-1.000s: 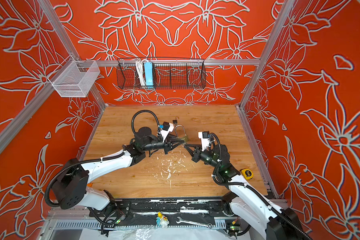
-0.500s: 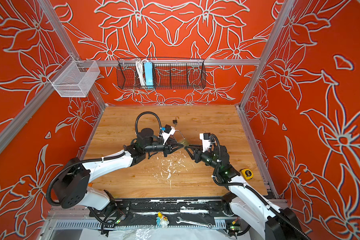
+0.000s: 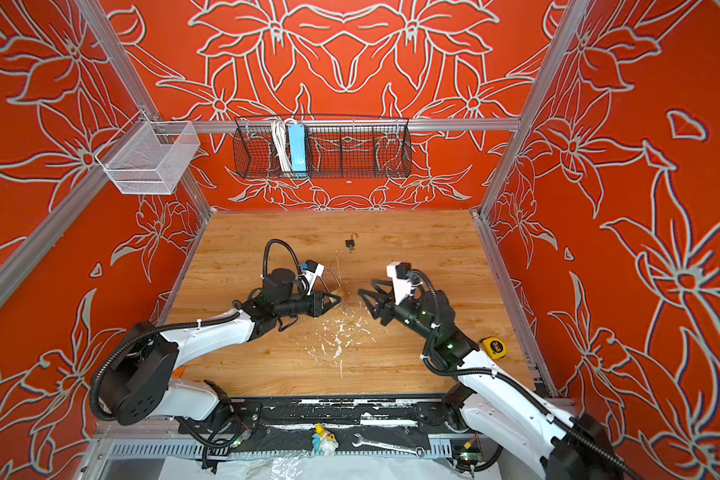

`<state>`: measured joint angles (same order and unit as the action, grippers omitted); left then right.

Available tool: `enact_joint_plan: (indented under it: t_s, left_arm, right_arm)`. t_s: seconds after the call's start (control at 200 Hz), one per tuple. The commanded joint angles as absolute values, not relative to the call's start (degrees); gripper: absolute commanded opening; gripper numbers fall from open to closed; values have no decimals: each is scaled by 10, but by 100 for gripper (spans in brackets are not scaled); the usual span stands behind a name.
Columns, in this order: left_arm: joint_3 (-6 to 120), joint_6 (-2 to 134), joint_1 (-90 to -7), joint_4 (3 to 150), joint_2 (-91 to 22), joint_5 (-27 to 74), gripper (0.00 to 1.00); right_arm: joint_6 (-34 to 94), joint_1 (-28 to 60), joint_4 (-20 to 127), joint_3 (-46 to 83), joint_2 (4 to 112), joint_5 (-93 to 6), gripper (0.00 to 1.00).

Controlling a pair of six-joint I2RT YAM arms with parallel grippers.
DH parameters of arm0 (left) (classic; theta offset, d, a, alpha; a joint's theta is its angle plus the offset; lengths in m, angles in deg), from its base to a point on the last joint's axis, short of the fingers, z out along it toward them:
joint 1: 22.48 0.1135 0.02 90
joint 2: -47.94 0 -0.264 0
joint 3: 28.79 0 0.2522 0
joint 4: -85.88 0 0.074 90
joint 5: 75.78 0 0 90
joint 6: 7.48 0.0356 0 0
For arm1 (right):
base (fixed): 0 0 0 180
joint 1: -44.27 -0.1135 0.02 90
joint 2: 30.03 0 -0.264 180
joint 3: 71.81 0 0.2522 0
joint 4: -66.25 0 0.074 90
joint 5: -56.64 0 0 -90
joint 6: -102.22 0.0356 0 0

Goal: Unlock with the key
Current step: 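Move the right gripper up to the padlock shackle and close on it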

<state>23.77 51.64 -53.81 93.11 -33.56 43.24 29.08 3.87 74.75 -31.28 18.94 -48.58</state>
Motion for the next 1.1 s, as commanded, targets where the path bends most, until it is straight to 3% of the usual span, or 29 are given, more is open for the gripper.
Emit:
enact_joint_plan:
  t_s: [0.0,0.225,0.295,0.455,0.686,1.091]
  left_arm:
    - [248,476,-537,968,-322,438,0]
    - [227,503,-536,1006,-293,486,0]
    - [211,533,-536,1038,-281,527,0]
    - [214,579,-541,1042,-277,588,0]
    - [226,616,-570,1008,-278,561,0]
    - [217,618,-575,1008,-263,525,0]
  right_arm:
    - [162,-41,695,-275,216,-353,55]
    - [135,-94,704,-262,282,-248,55]
    - [158,-93,725,-278,272,-188,59]
    - [159,-83,718,-260,253,-185,61]
    - [180,-57,663,-150,363,-192,60]
    - [203,-56,659,-144,413,-112,59]
